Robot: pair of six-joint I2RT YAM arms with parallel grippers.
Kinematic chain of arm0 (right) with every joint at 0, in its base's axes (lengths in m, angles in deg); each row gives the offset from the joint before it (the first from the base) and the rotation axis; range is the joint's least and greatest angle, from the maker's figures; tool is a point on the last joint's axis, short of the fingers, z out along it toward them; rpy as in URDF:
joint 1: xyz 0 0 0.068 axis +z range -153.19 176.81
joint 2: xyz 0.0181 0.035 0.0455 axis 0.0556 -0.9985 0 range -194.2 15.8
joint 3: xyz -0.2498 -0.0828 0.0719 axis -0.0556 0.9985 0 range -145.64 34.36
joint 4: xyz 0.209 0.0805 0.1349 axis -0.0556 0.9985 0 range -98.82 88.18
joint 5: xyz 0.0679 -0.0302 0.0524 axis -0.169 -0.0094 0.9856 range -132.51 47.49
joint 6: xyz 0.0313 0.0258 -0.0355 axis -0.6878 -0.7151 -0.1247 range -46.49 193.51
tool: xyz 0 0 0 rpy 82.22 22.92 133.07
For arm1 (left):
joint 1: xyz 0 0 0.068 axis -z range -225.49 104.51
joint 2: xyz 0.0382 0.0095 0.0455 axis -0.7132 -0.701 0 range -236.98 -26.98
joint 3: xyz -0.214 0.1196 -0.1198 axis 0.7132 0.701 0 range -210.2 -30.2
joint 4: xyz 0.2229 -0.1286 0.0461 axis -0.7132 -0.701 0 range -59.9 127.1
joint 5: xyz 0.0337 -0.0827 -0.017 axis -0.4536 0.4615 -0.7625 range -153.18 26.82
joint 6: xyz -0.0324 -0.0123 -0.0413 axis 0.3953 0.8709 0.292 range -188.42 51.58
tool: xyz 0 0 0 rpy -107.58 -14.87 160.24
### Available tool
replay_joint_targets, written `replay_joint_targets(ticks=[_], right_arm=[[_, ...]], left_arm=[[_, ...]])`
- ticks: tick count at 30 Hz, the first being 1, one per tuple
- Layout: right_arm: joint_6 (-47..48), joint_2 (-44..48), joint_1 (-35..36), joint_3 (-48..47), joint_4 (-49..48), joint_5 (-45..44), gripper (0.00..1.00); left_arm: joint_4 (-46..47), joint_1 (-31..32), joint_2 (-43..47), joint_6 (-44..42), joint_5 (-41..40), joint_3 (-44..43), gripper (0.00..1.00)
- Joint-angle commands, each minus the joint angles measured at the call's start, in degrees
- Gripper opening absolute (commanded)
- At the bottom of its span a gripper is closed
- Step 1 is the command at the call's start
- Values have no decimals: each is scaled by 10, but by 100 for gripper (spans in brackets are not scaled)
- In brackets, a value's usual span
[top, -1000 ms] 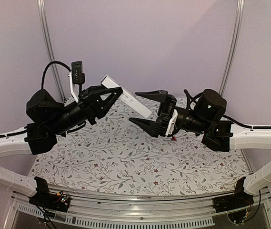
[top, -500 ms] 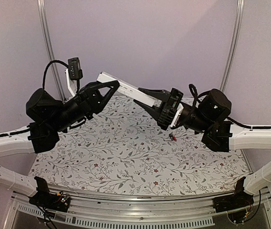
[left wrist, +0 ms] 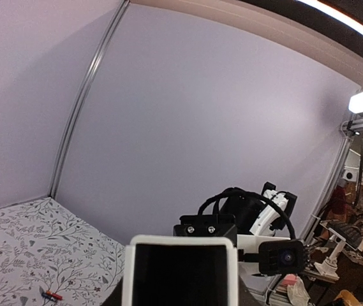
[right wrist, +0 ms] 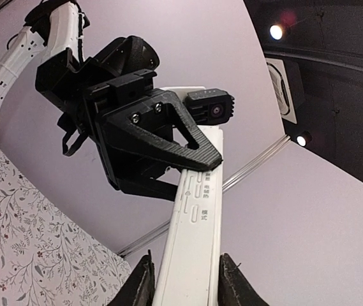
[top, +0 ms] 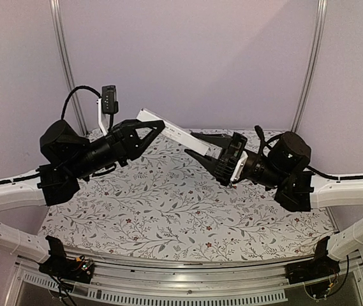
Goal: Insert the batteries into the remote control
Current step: Remove the battery cover from the remote control.
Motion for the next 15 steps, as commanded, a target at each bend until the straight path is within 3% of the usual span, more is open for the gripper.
replay_joint_targets(ticks=[1,9,11,15], right_arm=[[-8,33,-4,31,46,5,37],[-3,44,-7,22,62,-13,56],[0,56,-9,27,67,-28,56],[-12,90,-39,26,81,-41,45]], left_arm=[[38,-44,44,-29,-68,-9,0],[47,-46,35,-21,-59,-5,0],[42,-48,40,-23,-61,-4,0],[24,-51,42,-33,-56,-13,0]])
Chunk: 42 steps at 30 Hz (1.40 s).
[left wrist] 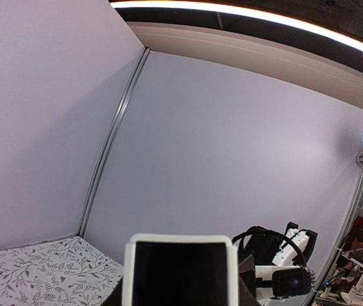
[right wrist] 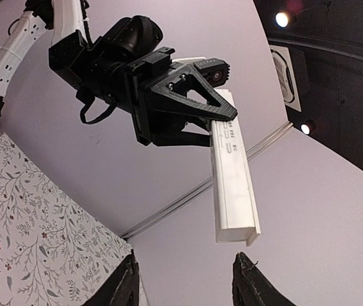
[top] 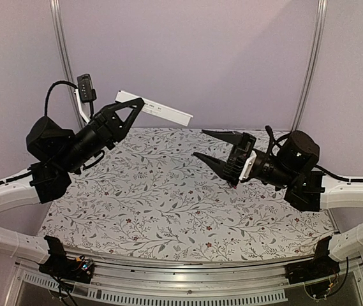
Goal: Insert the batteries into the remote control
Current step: Remove the battery cover from the remote control.
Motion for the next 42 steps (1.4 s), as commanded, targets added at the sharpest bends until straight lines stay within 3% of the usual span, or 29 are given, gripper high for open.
replay_joint_targets(ticks=[1,6,18,42], right_arm=[[-20,45,-35,-6,30,-23,44],[9,24,-43,-57,74,-32,38],[28,-27,-43,-97,81,-32,31],[25,-34,-42,-105,96,3,2]], left_arm=[[-8,-6,6,-18,1,-16,0],[-2,-6,-5,-9,8,-14,0],[10,-6,-18,2,20,-14,0],[-5,-5,-18,3,23,-9,0]])
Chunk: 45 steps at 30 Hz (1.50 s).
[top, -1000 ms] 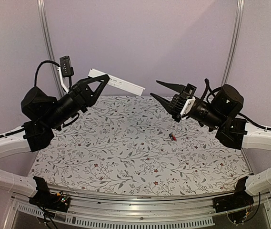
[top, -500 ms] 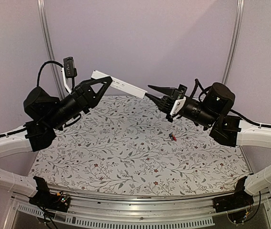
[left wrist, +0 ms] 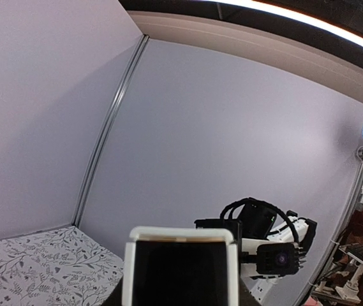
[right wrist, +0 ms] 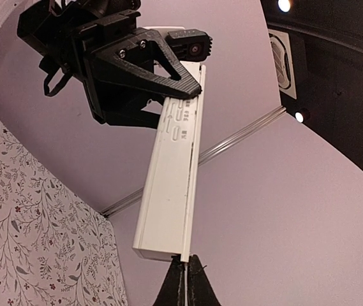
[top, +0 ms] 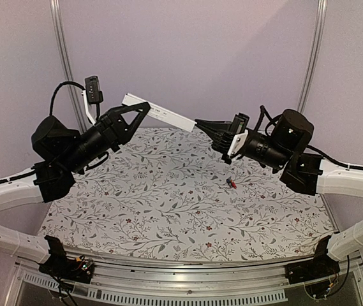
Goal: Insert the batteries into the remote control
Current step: Remove the battery cover from the remote control, then place the battery cover at the center of the board.
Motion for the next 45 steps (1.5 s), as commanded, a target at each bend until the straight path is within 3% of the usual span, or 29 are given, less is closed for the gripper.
replay_joint_targets(ticks=[1,15,23,32,37,45], right_arm=[[-13,2,0,-7,9,-3,0],[-126,21,-8,17,-14,-101,0],[-321,63,-38,68,30,-120,0],[-520,98,-43,195,128,-160,0],[-625,92,-44,280,133,-148,0],[-784,-11,-64,321,86,-22,0]], left_arm=[[-5,-6,1,-9,4,-7,0],[-73,-6,16,-73,-22,-4,0],[-99,-13,31,-104,-37,10,0],[-94,-23,45,-118,-10,52,0],[-90,-30,54,-128,-15,57,0],[-61,-36,42,-128,8,68,0]])
